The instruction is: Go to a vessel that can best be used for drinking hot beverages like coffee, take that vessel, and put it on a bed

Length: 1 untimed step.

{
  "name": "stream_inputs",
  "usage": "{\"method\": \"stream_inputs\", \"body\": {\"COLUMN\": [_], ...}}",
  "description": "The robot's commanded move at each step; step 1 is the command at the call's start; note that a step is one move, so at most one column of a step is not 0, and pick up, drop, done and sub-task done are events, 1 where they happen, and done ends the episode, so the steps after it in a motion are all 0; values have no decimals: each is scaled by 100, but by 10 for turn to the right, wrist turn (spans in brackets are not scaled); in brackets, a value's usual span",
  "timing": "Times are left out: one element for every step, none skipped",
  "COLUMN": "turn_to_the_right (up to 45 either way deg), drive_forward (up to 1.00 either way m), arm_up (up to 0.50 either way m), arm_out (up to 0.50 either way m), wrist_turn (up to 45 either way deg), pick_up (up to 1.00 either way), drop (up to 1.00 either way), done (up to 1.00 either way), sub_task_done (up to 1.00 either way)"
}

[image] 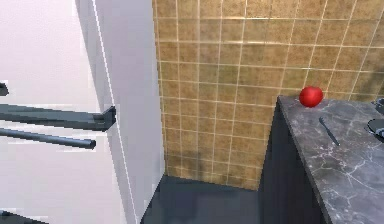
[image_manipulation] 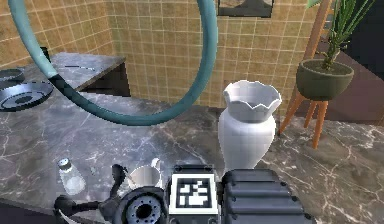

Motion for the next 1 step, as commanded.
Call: {"method": "stream_inputs", "body": {"turn_to_the_right": [0], "drive_forward": [0], "arm_up": [0], "arm_out": [0], "wrist_turn": [300], "pick_up": [0], "drop": [0], "done": [0], "sub_task_done": [0]}}
